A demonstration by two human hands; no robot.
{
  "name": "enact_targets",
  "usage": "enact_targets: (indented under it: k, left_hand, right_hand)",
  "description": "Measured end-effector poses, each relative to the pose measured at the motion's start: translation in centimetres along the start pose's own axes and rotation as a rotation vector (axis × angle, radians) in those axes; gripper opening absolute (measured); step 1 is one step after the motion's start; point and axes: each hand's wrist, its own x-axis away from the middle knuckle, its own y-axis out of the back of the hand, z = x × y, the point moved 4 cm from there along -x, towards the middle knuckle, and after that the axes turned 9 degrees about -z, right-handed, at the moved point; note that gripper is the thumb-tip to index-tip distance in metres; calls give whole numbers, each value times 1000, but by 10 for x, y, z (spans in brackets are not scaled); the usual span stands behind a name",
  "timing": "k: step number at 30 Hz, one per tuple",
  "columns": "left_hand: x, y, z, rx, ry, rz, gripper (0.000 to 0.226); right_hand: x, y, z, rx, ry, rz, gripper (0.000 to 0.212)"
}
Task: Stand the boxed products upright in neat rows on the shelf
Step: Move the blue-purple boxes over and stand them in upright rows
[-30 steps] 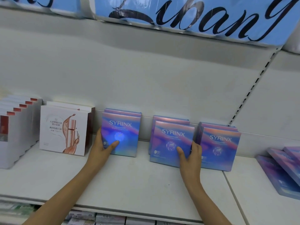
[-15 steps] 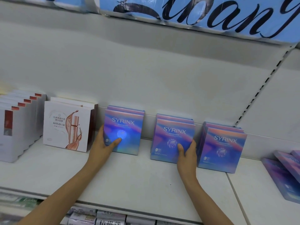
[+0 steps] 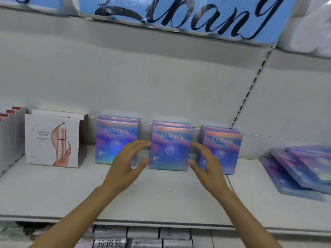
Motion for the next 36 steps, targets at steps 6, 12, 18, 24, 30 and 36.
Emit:
enact_targets:
  k: [6,12,18,24,30,36]
  left_hand:
    - [-8,-78,-52,237,80,245,40]
    - [-7,-145,-104,324,64,332,39]
    - [1,-218,-160,328,108,395,42]
    - [9,-300,-219,324,127,407,40]
    - [10,-389,-252,371,406,427,53]
    - [-8,-449,-265,430,874,325,60]
  right_hand:
    - [23,64,0,19,-25,67,41]
    - [47,140,-22,80,-61,16,42]
    - [64,224,-62,131,-125,-22,41]
    - [73,307,-116,188,-151,15,44]
    - [59,381,-177,317,-113,-9,48]
    - [24,427,-226,529,-114,-38,51]
